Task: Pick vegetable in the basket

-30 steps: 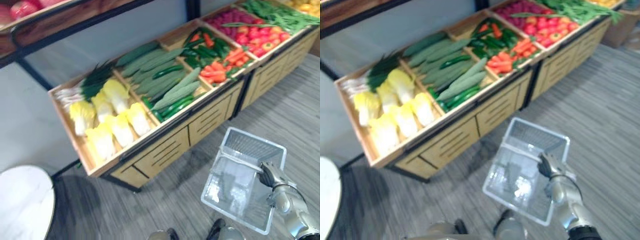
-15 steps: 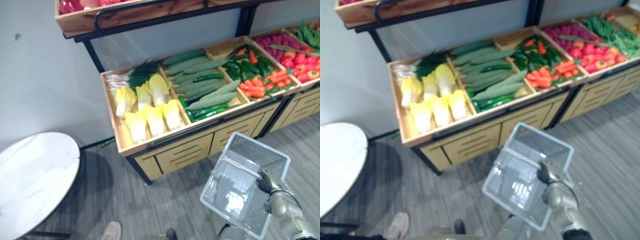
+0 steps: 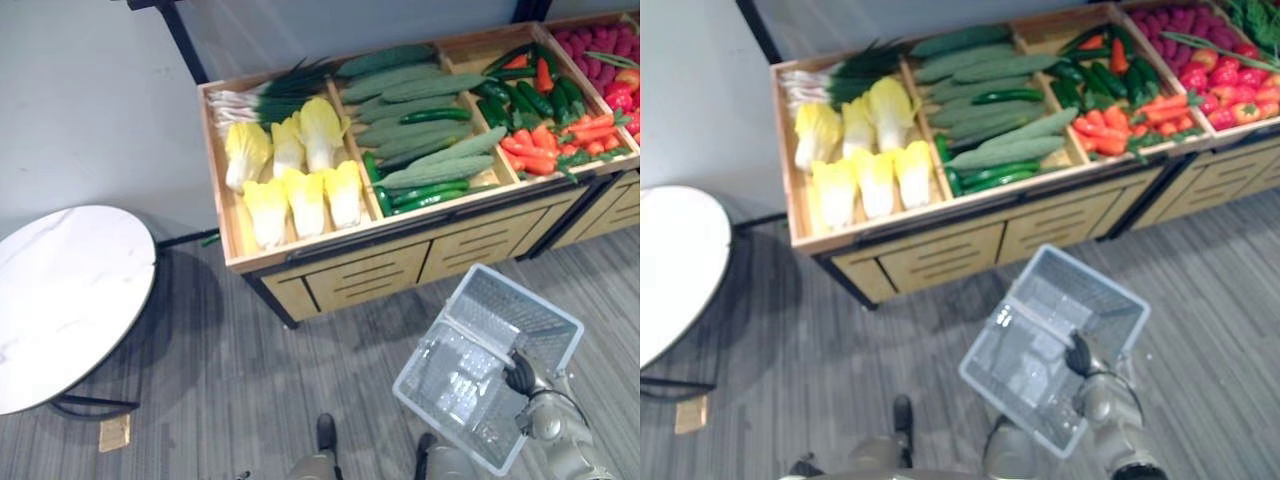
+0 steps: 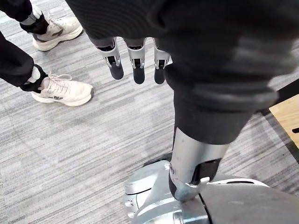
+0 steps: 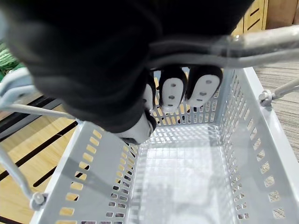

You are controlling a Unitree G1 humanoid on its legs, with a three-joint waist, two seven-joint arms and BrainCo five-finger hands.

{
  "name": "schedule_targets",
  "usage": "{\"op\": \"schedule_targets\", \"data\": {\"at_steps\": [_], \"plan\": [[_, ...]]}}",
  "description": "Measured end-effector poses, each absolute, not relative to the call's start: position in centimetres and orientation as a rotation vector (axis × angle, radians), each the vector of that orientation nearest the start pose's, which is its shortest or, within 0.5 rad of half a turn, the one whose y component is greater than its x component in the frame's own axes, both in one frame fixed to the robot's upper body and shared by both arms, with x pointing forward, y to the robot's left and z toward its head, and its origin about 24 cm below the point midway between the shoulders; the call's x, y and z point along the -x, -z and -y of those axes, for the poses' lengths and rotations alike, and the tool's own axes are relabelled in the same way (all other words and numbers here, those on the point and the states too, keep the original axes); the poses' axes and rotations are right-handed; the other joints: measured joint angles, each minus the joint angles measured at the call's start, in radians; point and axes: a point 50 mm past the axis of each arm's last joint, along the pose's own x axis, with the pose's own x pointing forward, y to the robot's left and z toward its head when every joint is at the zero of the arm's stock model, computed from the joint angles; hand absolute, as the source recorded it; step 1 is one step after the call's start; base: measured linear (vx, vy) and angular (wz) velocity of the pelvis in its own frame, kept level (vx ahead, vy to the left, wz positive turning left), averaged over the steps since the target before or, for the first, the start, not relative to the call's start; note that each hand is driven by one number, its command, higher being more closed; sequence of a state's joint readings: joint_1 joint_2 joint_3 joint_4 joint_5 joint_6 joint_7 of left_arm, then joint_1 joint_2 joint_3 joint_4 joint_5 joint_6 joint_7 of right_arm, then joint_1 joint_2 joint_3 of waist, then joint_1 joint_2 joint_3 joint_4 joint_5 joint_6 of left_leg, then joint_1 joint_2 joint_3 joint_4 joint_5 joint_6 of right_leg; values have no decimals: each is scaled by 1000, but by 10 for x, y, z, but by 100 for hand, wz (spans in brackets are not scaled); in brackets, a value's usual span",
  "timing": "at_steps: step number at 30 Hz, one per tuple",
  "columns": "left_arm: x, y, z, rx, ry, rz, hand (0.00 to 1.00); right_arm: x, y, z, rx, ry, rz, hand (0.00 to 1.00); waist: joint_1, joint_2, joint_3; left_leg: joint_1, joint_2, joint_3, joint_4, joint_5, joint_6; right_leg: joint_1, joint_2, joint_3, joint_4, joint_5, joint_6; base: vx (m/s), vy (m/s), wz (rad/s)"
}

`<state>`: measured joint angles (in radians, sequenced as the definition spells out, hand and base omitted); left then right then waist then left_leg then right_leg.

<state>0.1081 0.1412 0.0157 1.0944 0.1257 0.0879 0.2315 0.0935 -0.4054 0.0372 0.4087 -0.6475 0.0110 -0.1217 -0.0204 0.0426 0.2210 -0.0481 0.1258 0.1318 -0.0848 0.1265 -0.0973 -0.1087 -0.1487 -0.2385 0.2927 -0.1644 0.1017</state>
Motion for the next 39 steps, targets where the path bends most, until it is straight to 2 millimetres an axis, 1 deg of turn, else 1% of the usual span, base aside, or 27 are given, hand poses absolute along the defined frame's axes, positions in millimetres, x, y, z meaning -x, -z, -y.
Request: {"op": "schedule_targets", "data": {"at_steps": [5, 8, 9, 10, 11, 13, 14, 15, 17, 18, 19, 21, 22, 23, 26, 27, 29, 30, 31, 34, 35, 37, 39], "plan": [[-65, 163, -227, -299, -325, -1255, 0, -191, 54, 260, 1012, -8, -509, 100, 2, -3, -25, -2, 19, -8, 2, -7, -10, 27, 31, -3, -67, 28, -8, 49, -8, -5], [-85, 155, -233, -288, -383, -1163, 0, -187, 60, 257, 971, -6, -533, 100, 2, -7, -29, -21, 28, -12, 4, -8, -11, 23, 43, -4, -96, 41, -9, 14, -5, -1], [-98, 149, -235, -273, -410, -1098, 0, -184, 62, 257, 962, -6, -545, 100, 3, -7, -30, -28, 28, -13, 4, -8, -11, 21, 44, -5, -104, 45, -9, 0, 0, 0], [-107, 143, -237, -280, -421, -1050, 0, -182, 63, 258, 953, -2, -550, 100, 3, -8, -31, -32, 25, -12, 4, -8, -11, 15, 42, -4, -104, 45, -8, 33, 24, -1], [-125, 133, -241, -292, -440, -968, 0, -180, 64, 257, 943, 4, -554, 100, 2, -10, -31, -37, 22, -11, 4, -8, -11, 7, 39, -2, -102, 46, -7, 36, 26, -3], [-151, 114, -246, -296, -477, -836, 0, -176, 66, 258, 923, 23, -567, 100, 2, -13, -30, -39, 15, -9, 4, -10, -8, 1, 37, 2, -95, 46, -7, 41, 25, -4], [-169, 98, -250, -295, -508, -731, 0, -175, 67, 257, 916, 35, -570, 100, 1, -15, -30, -39, 8, -7, 3, -11, -6, -9, 31, 8, -81, 46, -7, 43, 28, -6], [-178, 90, -251, -296, -516, -682, 0, -175, 68, 257, 913, 38, -569, 100, 0, -16, -30, -41, 6, -6, 3, -11, -6, -14, 29, 12, -77, 46, -7, 43, 33, -15], [-211, 55, -260, -301, -581, -490, 0, -174, 68, 257, 897, 46, -559, 100, -4, -19, -28, -52, 0, 3, 3, -11, -5, -43, 23, 33, -62, 46, -7, 27, 32, -22], [-222, 41, -264, -294, -619, -421, 0, -174, 68, 257, 894, 44, -557, 100, -4, -23, -26, -53, 0, 13, 3, -11, -5, -52, 24, 43, -60, 47, -5, 6, 21, -25], [-227, 32, -267, -289, -644, -380, 0, -174, 69, 256, 892, 41, -557, 100, -2, -26, -26, -53, 1, 23, 3, -11, -5, -59, 25, 54, -60, 48, -4, -3, 9, -34], [-244, -1, -278, -269, -736, -230, 0, -175, 70, 256, 888, 36, -555, 100, -4, -33, -25, -53, 7, 57, 3, -14, 0, -82, 36, 92, -66, 60, -5, -4, 1, -49], [-247, -8, -280, -263, -759, -198, 0, -175, 70, 256, 888, 37, -554, 100, -6, -34, -24, -53, 9, 66, 2, -14, 0, -86, 39, 101, -71, 66, -5, -1, 3, -58], [-255, -25, -286, -250, -804, -132, 0, -177, 69, 256, 888, 37, -554, 100, -6, -38, -21, -56, 14, 81, -1, -15, 0, -99, 48, 124, -87, 79, -7, 1, -4, -43], [-267, -48, -293, -208, -871, -44, 0, -177, 70, 257, 887, 33, -562, 100, -9, -48, -15, -71, 22, 107, -1, -18, -2, -116, 61, 151, -120, 105, -6, -6, 3, -40], [-275, -62, -296, -196, -901, 6, 0, -178, 70, 257, 886, 31, -561, 100, -10, -56, -7, -83, 25, 119, -2, -18, -2, -129, 66, 165, -139, 123, -6, -3, 7, -31], [-279, -73, -297, -189, -921, 46, 0, -180, 70, 256, 886, 30, -557, 100, -16, -65, 4, -91, 27, 130, -2, -17, -1, -133, 70, 175, -155, 139, -5, 21, 10, -22], [-282, -79, -297, -184, -935, 69, 0, -182, 69, 256, 886, 31, -551, 100, -32, -70, 12, -94, 26, 134, -3, -17, -1, -132, 70, 180, -167, 147, -3, 45, 13, -11], [-283, -81, -297, -181, -937, 76, 0, -182, 68, 256, 884, 31, -549, 100, -34, -72, 16, -95, 25, 135, -3, -17, -1, -133, 70, 182, -170, 150, -4, 43, 14, -13], [-293, -96, -294, -158, -957, 125, 0, -187, 66, 255, 870, 36, -533, 100, -36, -77, 29, -108, 26, 148, -3, -17, -1, -152, 74, 197, -182, 165, -6, 37, 4, -16], [-298, -103, -295, -155, -966, 142, 0, -190, 64, 254, 865, 36, -519, 100, -37, -79, 47, -108, 28, 156, -3, -17, -1, -152, 77, 204, -187, 170, -7, 21, -5, -13], [-305, -110, -301, -166, -988, 148, 0, -197, 60, 252, 873, 27, -488, 100, -40, -81, 70, -110, 29, 164, -3, -17, -1, -160, 80, 213, -188, 174, -7, 8, -7, -15], [-309, -116, -308, -174, -1022, 148, 0, -203, 57, 249, 887, 9, -455, 100, -54, -82, 74, -133, 29, 167, -3, -16, 1, -183, 81, 217, -192, 181, -8, 15, -6, -10]]}}
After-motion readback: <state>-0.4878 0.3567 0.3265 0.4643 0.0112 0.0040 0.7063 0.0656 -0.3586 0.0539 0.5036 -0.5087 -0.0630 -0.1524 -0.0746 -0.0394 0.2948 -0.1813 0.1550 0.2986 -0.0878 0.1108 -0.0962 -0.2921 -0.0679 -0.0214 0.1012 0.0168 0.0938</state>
